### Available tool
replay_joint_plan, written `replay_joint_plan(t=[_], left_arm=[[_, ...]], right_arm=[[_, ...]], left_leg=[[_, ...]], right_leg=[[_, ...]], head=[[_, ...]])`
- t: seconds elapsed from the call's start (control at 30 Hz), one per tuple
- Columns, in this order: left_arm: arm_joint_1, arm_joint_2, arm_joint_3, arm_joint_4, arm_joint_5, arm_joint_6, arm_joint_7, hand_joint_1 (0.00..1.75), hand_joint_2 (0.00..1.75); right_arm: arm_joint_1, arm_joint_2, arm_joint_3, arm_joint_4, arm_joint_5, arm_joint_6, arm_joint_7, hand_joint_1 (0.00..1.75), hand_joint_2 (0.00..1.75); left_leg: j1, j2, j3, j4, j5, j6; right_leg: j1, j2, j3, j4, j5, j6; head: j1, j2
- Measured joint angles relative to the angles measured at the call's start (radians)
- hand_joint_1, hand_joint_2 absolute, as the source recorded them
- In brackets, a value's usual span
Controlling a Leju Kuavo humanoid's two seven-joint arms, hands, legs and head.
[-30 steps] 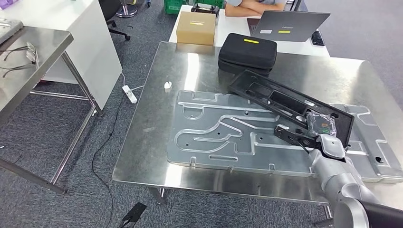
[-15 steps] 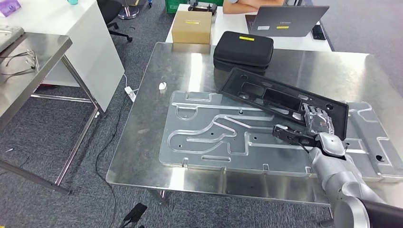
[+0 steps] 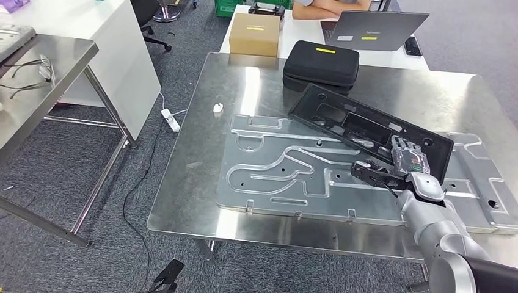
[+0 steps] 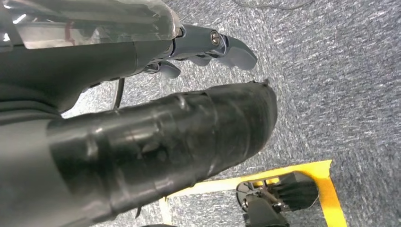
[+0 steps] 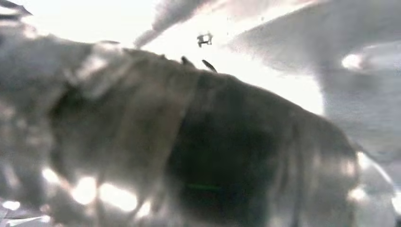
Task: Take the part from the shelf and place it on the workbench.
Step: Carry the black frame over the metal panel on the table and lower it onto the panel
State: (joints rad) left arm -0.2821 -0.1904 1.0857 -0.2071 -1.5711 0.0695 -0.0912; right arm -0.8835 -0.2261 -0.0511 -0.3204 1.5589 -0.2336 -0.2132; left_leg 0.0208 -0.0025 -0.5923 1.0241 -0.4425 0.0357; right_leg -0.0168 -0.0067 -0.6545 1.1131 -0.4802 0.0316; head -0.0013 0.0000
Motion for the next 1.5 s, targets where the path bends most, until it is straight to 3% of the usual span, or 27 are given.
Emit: replay_joint_plan(t=[0.07,0.1,0.13,0.17,0.23,0.3,0.37,0.47,0.5,0.6,0.63,0.67,0.7,0.77,0.83,0.93,1.0,1.1,1.13,1.17,1.2,1.27,1.33,1.43,1.5], left_arm=[[0.001,0.000,0.000,0.000,0.000,0.001,0.000,0.00,0.00],[0.002,0.000,0.000,0.000,0.000,0.001,0.000,0.00,0.00],[0.003,0.000,0.000,0.000,0.000,0.001,0.000,0.00,0.00],[0.004,0.000,0.001,0.000,0.000,0.001,0.000,0.00,0.00],[0.005,0.000,0.001,0.000,0.000,0.001,-0.001,0.00,0.00],[0.004,0.000,0.002,0.000,0.000,0.001,-0.002,0.00,0.00],[0.005,0.001,0.003,0.000,0.000,0.002,-0.002,0.00,0.00],[0.008,0.003,0.004,0.000,0.001,0.005,-0.002,0.00,0.00],[0.009,0.003,0.004,0.000,0.001,0.005,-0.002,0.00,0.00],[0.013,0.005,0.007,0.000,0.002,0.005,-0.002,0.00,0.00],[0.015,0.005,0.008,0.000,0.002,0.005,-0.002,0.00,0.00],[0.016,0.005,0.009,0.000,0.002,0.005,-0.002,0.00,0.00],[0.017,0.006,0.009,0.000,0.002,0.005,-0.002,0.00,0.00],[0.016,0.008,0.010,0.000,0.002,0.006,-0.002,0.00,0.00],[0.015,0.011,0.011,0.000,0.002,0.007,-0.002,0.00,0.00],[0.016,0.011,0.015,0.000,0.002,0.008,-0.002,0.00,0.00],[0.015,0.011,0.016,0.000,0.002,0.008,-0.002,0.00,0.00],[0.014,0.011,0.021,0.000,0.005,0.007,0.002,0.00,0.00],[0.015,0.011,0.023,0.000,0.007,0.007,0.005,0.00,0.00],[0.016,0.011,0.025,0.000,0.009,0.007,0.008,0.00,0.00],[0.017,0.010,0.027,0.000,0.012,0.007,0.012,0.00,0.00],[0.017,0.010,0.031,0.000,0.016,0.008,0.018,0.00,0.00],[0.016,0.010,0.034,0.000,0.020,0.010,0.021,0.00,0.00],[0.017,0.011,0.041,0.000,0.020,0.012,0.025,0.00,0.00],[0.018,0.012,0.047,0.000,0.020,0.013,0.027,0.00,0.00]], right_arm=[[-0.011,-0.005,0.000,0.000,-0.003,0.016,-0.009,0.00,0.00],[-0.017,-0.009,0.000,0.000,-0.004,0.027,-0.014,0.00,0.00],[-0.026,-0.012,0.000,0.000,-0.004,0.039,-0.018,0.00,0.00],[-0.039,-0.017,0.000,-0.001,-0.003,0.053,-0.023,0.00,0.00],[-0.082,-0.029,0.000,-0.005,0.001,0.081,-0.031,0.00,0.00],[-0.139,-0.042,0.000,-0.011,0.006,0.113,-0.037,0.00,0.00],[-0.197,-0.053,0.000,-0.016,0.008,0.149,-0.040,0.00,0.00],[-0.274,-0.064,0.000,-0.028,0.007,0.188,-0.043,0.00,0.00],[-0.299,-0.065,0.000,-0.031,0.007,0.197,-0.044,0.00,0.00],[-0.357,-0.067,0.001,-0.036,0.007,0.222,-0.045,0.00,0.00],[-0.368,-0.067,0.001,-0.036,0.008,0.228,-0.045,0.00,0.00],[-0.375,-0.067,0.001,-0.037,0.008,0.231,-0.045,0.00,0.00],[-0.380,-0.068,0.002,-0.038,0.008,0.232,-0.045,0.00,0.00],[-0.392,-0.068,0.002,-0.043,0.008,0.232,-0.045,0.00,0.00],[-0.404,-0.070,0.002,-0.046,0.007,0.232,-0.046,0.00,0.00],[-0.408,-0.074,0.002,-0.047,0.007,0.228,-0.049,0.00,0.00],[-0.407,-0.077,0.003,-0.048,0.006,0.222,-0.050,0.00,0.00],[-0.396,-0.082,0.003,-0.046,0.002,0.210,-0.050,0.00,0.00],[-0.387,-0.083,0.003,-0.045,0.001,0.207,-0.050,0.00,0.00],[-0.378,-0.083,0.003,-0.044,-0.001,0.205,-0.050,0.00,0.00],[-0.371,-0.083,0.003,-0.044,-0.002,0.204,-0.050,0.00,0.00],[-0.364,-0.083,0.003,-0.044,-0.006,0.199,-0.050,0.00,0.00],[-0.359,-0.083,0.003,-0.043,-0.007,0.191,-0.049,0.00,0.00],[-0.342,-0.083,0.003,-0.041,-0.009,0.185,-0.048,0.00,0.00],[-0.334,-0.083,0.003,-0.041,-0.010,0.182,-0.049,0.00,0.00]], left_leg=[[-0.001,0.000,-0.004,0.000,0.002,0.003],[-0.001,0.000,-0.005,0.000,0.002,0.003],[-0.002,0.000,-0.006,0.000,0.002,0.003],[-0.002,0.000,-0.006,0.001,0.002,0.003],[-0.002,-0.001,-0.006,0.004,0.000,0.000],[-0.006,-0.001,-0.011,0.009,-0.002,-0.008],[-0.009,-0.001,-0.016,0.009,-0.001,-0.017],[-0.010,-0.001,-0.025,0.025,-0.016,-0.032],[-0.010,-0.001,-0.040,0.058,-0.037,-0.035],[-0.009,-0.001,-0.128,0.245,-0.119,-0.040],[-0.009,-0.001,-0.149,0.286,-0.126,-0.040],[-0.009,-0.001,-0.152,0.289,-0.113,-0.038],[-0.010,-0.001,-0.137,0.252,-0.083,-0.034],[-0.013,-0.001,-0.074,0.119,-0.016,-0.021],[-0.017,0.000,-0.032,0.028,0.009,-0.012],[-0.016,0.000,-0.022,0.003,0.011,-0.005],[-0.010,0.001,-0.014,-0.015,0.021,0.004],[-0.008,0.001,-0.011,-0.022,0.026,0.010],[-0.008,0.000,-0.011,-0.021,0.026,0.010],[-0.008,0.000,-0.011,-0.019,0.024,0.009],[-0.007,0.000,-0.011,-0.016,0.022,0.006],[-0.005,0.000,-0.013,-0.006,0.016,-0.002],[-0.007,-0.002,-0.019,0.004,0.013,-0.013],[-0.009,-0.004,-0.025,0.004,0.016,-0.029],[-0.009,-0.002,-0.038,0.033,-0.014,-0.037]], right_leg=[[0.000,0.002,-0.059,0.130,-0.065,0.006],[0.000,0.002,-0.084,0.185,-0.084,0.008],[-0.001,0.002,-0.095,0.209,-0.084,0.008],[-0.002,0.002,-0.089,0.195,-0.065,0.008],[-0.005,0.002,-0.033,0.071,0.005,0.005],[-0.001,0.004,0.018,-0.042,0.046,0.000],[0.004,0.006,0.026,-0.067,0.044,-0.008],[-0.003,0.006,0.026,-0.074,0.048,-0.028],[-0.004,0.005,0.028,-0.077,0.049,-0.036],[0.001,0.004,0.029,-0.077,0.047,-0.048],[0.004,0.005,0.030,-0.076,0.046,-0.050],[0.007,0.005,0.032,-0.075,0.045,-0.052],[0.009,0.006,0.034,-0.074,0.044,-0.052],[0.015,0.007,0.037,-0.071,0.040,-0.051],[0.018,0.007,0.036,-0.069,0.038,-0.045],[0.017,0.007,0.036,-0.075,0.041,-0.030],[0.014,0.007,0.023,-0.045,0.017,-0.018],[0.005,0.007,-0.059,0.124,-0.060,0.000],[0.001,0.007,-0.084,0.170,-0.071,0.005],[-0.004,0.007,-0.093,0.182,-0.062,0.009],[-0.008,0.007,-0.082,0.153,-0.036,0.013],[-0.014,0.006,-0.023,0.028,0.029,0.017],[-0.011,0.008,0.016,-0.058,0.056,0.010],[-0.006,0.007,0.016,-0.069,0.060,-0.011],[-0.010,0.005,0.011,-0.074,0.069,-0.026]], head=[[0.000,0.000],[0.000,0.000],[0.000,0.000],[0.000,0.000],[0.000,0.000],[0.000,0.000],[-0.001,0.000],[-0.001,0.000],[-0.001,0.000],[-0.002,0.000],[-0.002,0.000],[-0.002,0.000],[-0.002,0.000],[-0.002,0.000],[-0.001,0.000],[-0.002,0.000],[-0.001,0.000],[0.000,0.000],[0.000,0.000],[0.000,0.000],[0.000,0.000],[0.000,0.000],[0.000,0.000],[-0.001,0.000],[-0.001,0.000]])
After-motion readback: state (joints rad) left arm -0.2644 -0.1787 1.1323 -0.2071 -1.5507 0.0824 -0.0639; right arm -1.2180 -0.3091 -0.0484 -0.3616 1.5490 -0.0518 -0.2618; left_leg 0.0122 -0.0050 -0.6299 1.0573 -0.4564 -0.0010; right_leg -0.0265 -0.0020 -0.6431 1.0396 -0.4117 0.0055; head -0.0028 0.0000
